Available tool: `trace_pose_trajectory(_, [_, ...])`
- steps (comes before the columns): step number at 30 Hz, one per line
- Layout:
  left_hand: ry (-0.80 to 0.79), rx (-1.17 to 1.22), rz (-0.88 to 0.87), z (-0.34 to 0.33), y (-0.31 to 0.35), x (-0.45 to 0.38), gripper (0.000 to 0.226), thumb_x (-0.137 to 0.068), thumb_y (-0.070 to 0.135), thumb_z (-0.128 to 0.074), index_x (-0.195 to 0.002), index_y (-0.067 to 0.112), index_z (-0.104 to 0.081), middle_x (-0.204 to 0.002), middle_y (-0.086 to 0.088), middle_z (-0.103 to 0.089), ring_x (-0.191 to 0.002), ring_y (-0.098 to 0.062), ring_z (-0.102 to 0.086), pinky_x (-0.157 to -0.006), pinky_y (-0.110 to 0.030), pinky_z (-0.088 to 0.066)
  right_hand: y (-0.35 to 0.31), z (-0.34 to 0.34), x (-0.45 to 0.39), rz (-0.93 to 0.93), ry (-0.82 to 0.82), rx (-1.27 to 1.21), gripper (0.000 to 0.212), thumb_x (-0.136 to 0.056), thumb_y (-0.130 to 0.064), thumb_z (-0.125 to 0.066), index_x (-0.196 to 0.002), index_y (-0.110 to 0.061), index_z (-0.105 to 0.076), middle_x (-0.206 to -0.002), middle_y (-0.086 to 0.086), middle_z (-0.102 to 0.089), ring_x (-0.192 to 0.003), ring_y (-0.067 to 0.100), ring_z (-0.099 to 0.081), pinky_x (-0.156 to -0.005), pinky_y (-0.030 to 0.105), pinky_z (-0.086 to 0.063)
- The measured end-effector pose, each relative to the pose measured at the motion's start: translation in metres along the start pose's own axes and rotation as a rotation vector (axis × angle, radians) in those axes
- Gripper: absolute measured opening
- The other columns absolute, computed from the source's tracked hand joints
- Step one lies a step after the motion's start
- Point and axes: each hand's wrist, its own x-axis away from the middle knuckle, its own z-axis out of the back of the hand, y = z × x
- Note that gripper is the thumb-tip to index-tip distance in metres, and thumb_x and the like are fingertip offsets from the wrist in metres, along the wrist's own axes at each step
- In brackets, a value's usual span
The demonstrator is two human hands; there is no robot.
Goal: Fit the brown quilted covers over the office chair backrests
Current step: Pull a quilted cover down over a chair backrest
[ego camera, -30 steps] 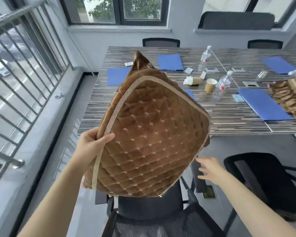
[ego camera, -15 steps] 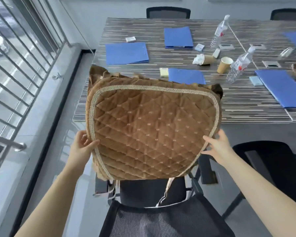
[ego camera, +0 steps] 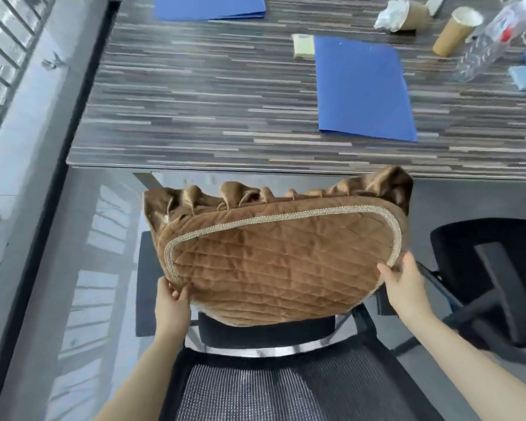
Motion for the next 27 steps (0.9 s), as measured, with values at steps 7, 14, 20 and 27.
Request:
trace_pose_trajectory(7, [0.12,-0.204,0.07,-0.035,-0.042,-0.017,0.036,-0.095,0.022,-0.052,-0.127,0.011,-0.041,-0.119,-0.018,-0.059,-0.11,-0.042,-0.054,-0.085,-0.045,-0.042,0.021,-0.043,-0.047,0.099,0.01,0.404,0.03,-0.097,-0.021,-0.05,-0.122,-0.006,-0.043,-0.108,0.016,-0.047,-0.095,0.03,-0.05,-0.078,0.034,-0.037])
trace_pose_trajectory(14, [0.171,-0.32,-0.076,-0.064,-0.04,-0.057,0.04,-0.099,0.02,-0.047,-0.137,0.01,-0.038,-0.132,-0.019,-0.044,-0.112,-0.042,-0.05,-0.089,-0.047,-0.04,0.027,-0.104,-0.11,0.075,-0.004,0.508,0.043,-0.099,-0.022,-0.046,-0.138,-0.013,-0.033,-0.122,0.021,-0.037,-0.099,0.036,-0.05,-0.084,0.041,-0.041])
trace_pose_trajectory(20, [0.173,-0.457,0.179,-0.076,-0.072,-0.119,0.047,-0.097,0.035,-0.047,-0.137,0.011,-0.044,-0.135,-0.027,-0.04,-0.116,-0.045,-0.048,-0.096,-0.049,-0.041,0.065,-0.147,-0.162,0.046,-0.1,0.62,0.078,-0.097,-0.016,-0.049,-0.154,-0.015,0.005,-0.148,0.023,-0.026,-0.124,0.041,-0.044,-0.097,0.043,-0.04])
trace_pose_trajectory(27, [0.014,-0.582,0.227,-0.095,-0.099,-0.131,0.046,-0.086,0.014,-0.054,-0.129,0.002,-0.047,-0.127,-0.024,-0.053,-0.114,-0.045,-0.052,-0.091,-0.049,-0.044,0.143,-0.167,-0.163,-0.406,-0.245,0.585,0.06,-0.096,-0.014,-0.046,-0.146,0.0,-0.015,-0.144,0.025,-0.038,-0.127,0.041,-0.043,-0.1,0.042,-0.039])
